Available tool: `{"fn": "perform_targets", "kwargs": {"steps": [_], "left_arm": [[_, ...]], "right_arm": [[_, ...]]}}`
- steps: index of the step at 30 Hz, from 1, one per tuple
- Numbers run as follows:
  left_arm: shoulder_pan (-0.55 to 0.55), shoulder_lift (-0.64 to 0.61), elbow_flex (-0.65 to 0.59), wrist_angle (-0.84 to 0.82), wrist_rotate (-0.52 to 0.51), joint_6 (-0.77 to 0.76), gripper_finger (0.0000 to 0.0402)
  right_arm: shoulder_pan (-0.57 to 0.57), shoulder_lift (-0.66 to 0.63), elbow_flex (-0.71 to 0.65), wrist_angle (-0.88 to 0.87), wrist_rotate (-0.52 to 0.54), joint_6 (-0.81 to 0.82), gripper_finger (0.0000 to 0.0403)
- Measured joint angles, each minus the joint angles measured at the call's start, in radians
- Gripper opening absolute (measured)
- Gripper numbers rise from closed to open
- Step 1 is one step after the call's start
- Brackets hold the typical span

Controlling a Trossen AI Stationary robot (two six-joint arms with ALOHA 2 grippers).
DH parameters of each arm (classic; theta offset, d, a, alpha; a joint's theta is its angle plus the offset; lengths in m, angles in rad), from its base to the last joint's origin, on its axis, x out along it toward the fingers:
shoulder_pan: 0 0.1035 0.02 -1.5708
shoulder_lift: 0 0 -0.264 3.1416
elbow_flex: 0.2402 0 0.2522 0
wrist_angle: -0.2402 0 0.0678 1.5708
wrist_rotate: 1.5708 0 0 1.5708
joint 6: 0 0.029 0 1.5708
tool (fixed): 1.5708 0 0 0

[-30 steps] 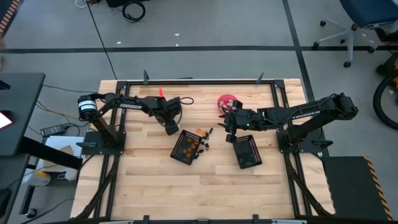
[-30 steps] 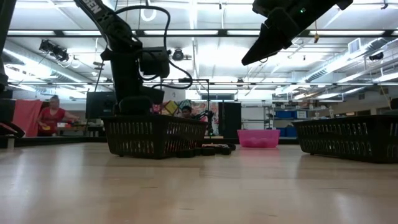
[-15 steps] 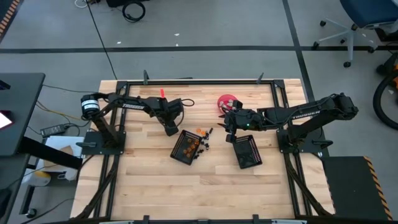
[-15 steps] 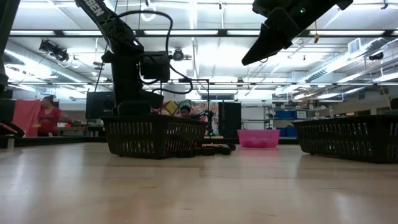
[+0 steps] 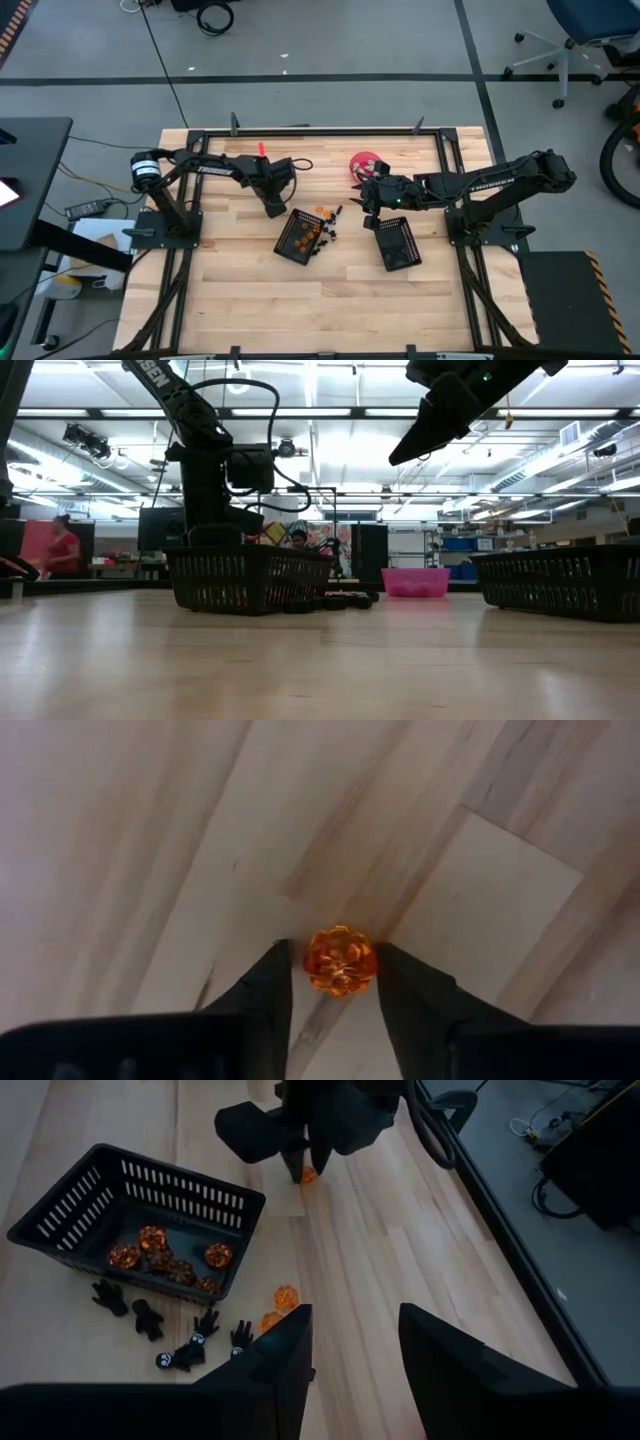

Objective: Sort Halloween decoration
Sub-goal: Put the orange pumpkin toy into the left black bin

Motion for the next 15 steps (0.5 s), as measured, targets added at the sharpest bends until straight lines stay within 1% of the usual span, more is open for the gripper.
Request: {"fn": "perform_targets", "kwargs": {"steps": [7, 9, 15], "left_arm": [[0.001, 0.008, 0.055, -0.065, 0.008, 0.020, 0.0073], [0.000, 0.009, 0.070, -0.073, 0.030, 0.025, 0.0068], [0.000, 0.008, 0.095, -0.080, 0.052, 0.034, 0.0065]], "right_arm": [[0.000, 0.000, 0.000, -0.001, 0.000, -0.001, 0.0155], [0.000, 0.000, 0.000, -0.002, 0.000, -0.001, 0.0155], [0.000, 0.000, 0.000, -0.003, 0.000, -0.002, 0.0155]]}}
